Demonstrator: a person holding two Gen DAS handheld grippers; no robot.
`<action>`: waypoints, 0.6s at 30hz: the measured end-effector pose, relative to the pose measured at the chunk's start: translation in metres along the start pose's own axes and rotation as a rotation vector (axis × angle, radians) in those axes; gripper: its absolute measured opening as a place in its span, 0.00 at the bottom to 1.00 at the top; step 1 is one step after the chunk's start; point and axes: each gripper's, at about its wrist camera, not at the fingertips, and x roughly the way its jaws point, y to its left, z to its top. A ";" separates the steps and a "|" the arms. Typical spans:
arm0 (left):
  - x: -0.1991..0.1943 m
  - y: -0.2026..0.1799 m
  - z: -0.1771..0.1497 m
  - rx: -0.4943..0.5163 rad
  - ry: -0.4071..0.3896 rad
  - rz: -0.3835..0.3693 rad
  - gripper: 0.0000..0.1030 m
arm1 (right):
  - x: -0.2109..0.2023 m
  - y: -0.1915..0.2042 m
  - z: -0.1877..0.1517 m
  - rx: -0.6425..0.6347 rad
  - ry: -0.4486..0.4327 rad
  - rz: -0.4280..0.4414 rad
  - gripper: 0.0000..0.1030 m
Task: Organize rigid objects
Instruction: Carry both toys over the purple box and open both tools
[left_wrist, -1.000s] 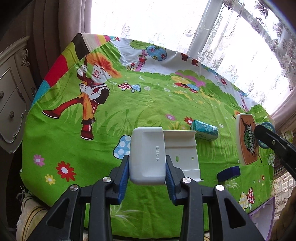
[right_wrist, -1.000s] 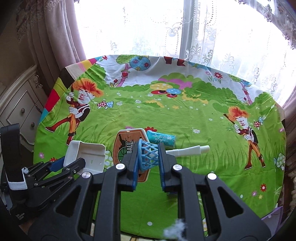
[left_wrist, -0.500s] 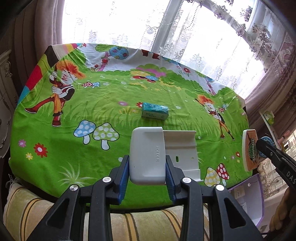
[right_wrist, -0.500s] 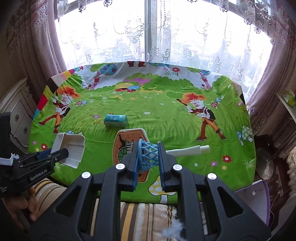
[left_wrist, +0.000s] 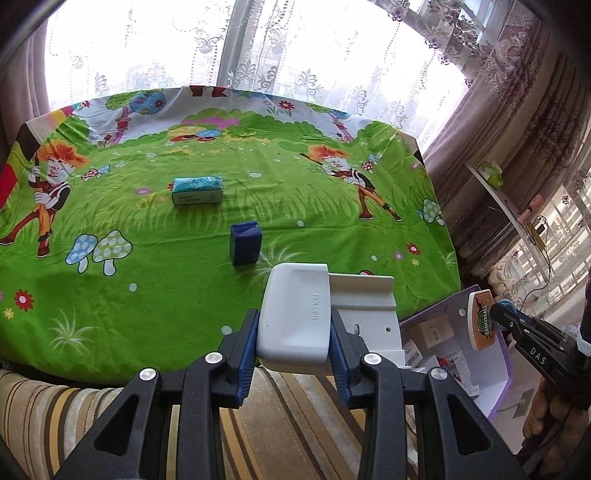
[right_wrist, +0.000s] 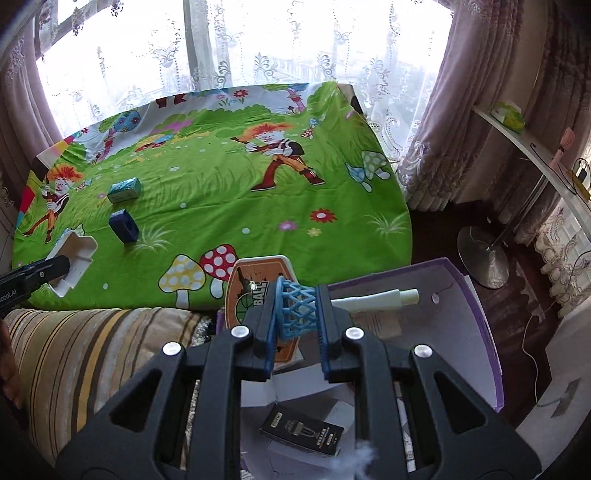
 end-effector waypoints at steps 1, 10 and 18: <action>0.001 -0.006 -0.001 0.009 0.007 -0.011 0.36 | 0.001 -0.009 -0.004 0.013 0.006 -0.010 0.21; 0.017 -0.075 -0.017 0.131 0.095 -0.118 0.36 | 0.003 -0.064 -0.029 0.092 0.029 -0.122 0.21; 0.033 -0.131 -0.027 0.239 0.157 -0.184 0.36 | 0.000 -0.084 -0.034 0.103 0.009 -0.216 0.21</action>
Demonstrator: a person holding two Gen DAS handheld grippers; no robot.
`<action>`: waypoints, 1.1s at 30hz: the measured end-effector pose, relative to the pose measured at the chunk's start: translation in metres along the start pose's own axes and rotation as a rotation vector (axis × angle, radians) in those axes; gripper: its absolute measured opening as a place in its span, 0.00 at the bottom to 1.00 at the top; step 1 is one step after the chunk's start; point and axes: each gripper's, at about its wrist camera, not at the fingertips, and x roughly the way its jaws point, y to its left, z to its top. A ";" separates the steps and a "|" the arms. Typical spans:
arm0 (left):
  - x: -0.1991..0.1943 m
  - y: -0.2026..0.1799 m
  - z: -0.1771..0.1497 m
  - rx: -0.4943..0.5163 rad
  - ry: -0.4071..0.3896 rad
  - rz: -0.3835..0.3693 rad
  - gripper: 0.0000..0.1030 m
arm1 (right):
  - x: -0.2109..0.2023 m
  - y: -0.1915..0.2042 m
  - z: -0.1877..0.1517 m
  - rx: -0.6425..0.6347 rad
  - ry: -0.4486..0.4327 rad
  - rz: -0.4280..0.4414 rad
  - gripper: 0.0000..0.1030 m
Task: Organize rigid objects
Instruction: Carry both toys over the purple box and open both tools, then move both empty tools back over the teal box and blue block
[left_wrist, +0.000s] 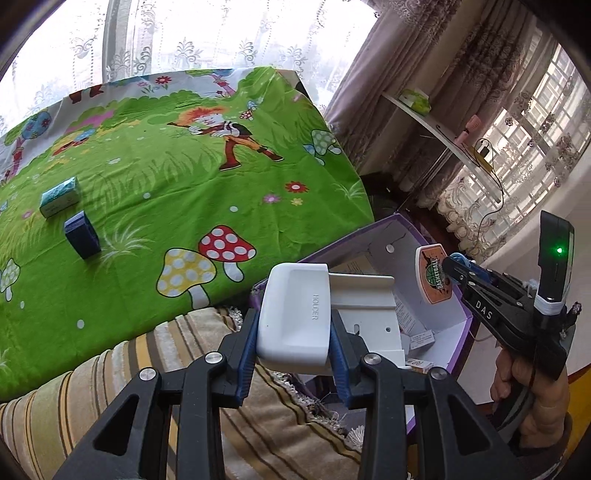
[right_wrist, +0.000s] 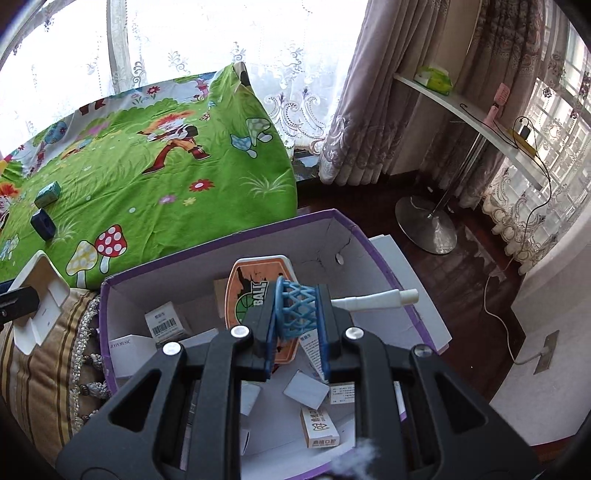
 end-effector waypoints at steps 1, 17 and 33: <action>0.003 -0.005 0.001 0.011 0.007 -0.004 0.36 | 0.000 -0.002 0.000 0.001 -0.002 -0.009 0.21; 0.011 -0.029 0.022 0.091 -0.049 0.028 0.67 | 0.000 -0.031 0.003 0.090 -0.025 -0.062 0.60; -0.032 0.018 0.028 0.186 -0.199 0.155 0.79 | -0.008 0.024 0.011 -0.027 -0.034 0.034 0.67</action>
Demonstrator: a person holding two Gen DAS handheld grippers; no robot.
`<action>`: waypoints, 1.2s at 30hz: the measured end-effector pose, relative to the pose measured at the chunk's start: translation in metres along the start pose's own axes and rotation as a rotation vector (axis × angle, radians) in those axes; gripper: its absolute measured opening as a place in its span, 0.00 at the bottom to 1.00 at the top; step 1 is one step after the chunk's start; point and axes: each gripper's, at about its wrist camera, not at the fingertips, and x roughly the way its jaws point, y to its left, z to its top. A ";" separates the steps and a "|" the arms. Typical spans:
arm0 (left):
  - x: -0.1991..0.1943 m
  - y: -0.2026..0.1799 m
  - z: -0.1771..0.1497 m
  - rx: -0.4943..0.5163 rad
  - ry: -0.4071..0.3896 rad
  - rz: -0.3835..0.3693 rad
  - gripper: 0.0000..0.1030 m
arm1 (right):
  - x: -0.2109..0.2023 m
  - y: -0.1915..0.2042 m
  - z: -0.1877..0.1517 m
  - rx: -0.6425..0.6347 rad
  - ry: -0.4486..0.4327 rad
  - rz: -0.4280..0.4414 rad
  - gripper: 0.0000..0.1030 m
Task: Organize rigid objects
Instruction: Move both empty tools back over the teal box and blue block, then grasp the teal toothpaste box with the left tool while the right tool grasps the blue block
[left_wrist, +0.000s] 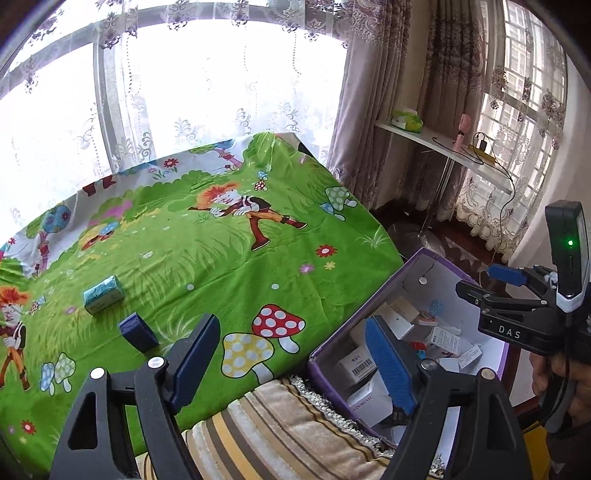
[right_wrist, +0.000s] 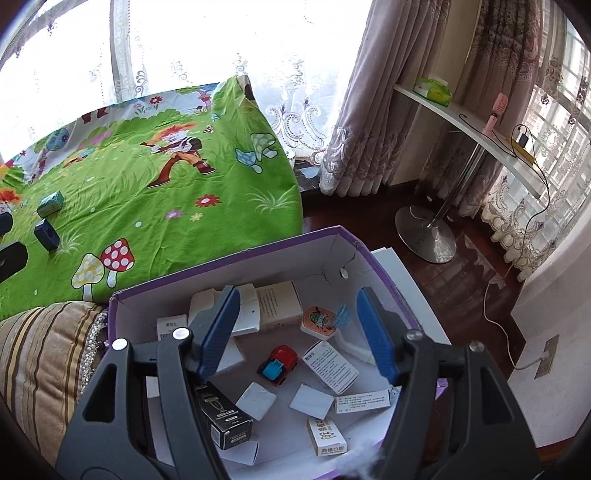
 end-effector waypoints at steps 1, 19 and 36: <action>0.001 0.009 -0.001 -0.016 0.013 0.009 0.79 | -0.001 0.006 0.002 -0.010 -0.001 0.011 0.67; 0.004 0.164 -0.030 -0.293 0.113 0.159 0.79 | -0.002 0.148 0.036 -0.245 -0.012 0.230 0.67; 0.041 0.247 -0.015 -0.477 0.144 0.144 0.79 | 0.024 0.269 0.054 -0.396 0.051 0.393 0.67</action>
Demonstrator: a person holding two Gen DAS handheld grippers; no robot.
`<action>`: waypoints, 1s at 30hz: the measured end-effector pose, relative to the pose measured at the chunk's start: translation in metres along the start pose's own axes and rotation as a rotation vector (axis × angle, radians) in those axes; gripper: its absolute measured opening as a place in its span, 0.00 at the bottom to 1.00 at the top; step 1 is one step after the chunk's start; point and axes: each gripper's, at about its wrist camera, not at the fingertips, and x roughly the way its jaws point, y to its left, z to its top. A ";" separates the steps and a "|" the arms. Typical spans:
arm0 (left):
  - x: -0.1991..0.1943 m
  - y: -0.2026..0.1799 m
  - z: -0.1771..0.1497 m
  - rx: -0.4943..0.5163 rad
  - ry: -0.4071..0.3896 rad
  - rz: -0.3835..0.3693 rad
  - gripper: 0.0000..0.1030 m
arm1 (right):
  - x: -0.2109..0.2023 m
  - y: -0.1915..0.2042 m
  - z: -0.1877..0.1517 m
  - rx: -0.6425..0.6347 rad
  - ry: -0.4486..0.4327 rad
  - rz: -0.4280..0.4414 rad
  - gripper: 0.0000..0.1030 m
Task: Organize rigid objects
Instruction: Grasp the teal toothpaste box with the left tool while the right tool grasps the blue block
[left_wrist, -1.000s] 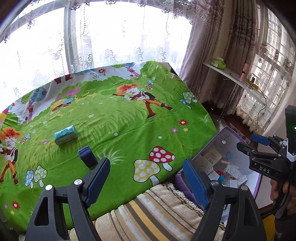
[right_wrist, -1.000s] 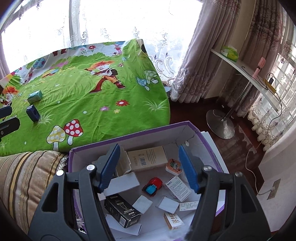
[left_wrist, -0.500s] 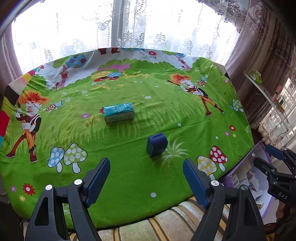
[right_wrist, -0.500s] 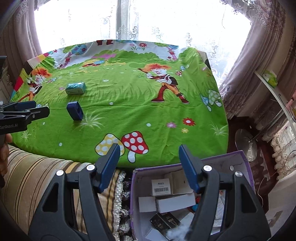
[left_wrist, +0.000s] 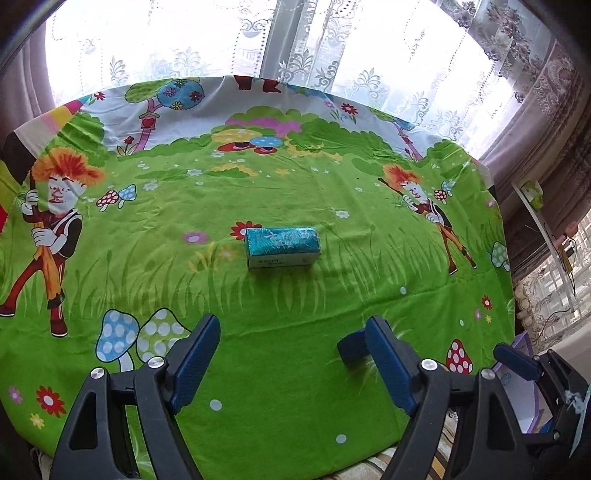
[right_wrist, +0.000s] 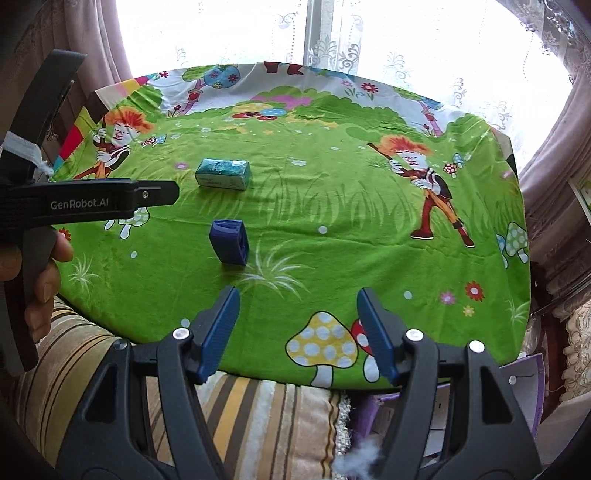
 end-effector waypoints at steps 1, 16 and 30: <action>0.004 0.001 0.004 -0.007 0.005 -0.009 0.79 | 0.005 0.003 0.002 -0.001 0.007 0.008 0.67; 0.080 0.007 0.047 -0.047 0.096 0.011 0.80 | 0.050 0.031 0.026 0.031 0.024 0.091 0.67; 0.108 0.010 0.052 -0.004 0.115 0.057 0.74 | 0.096 0.036 0.040 0.042 0.102 0.093 0.33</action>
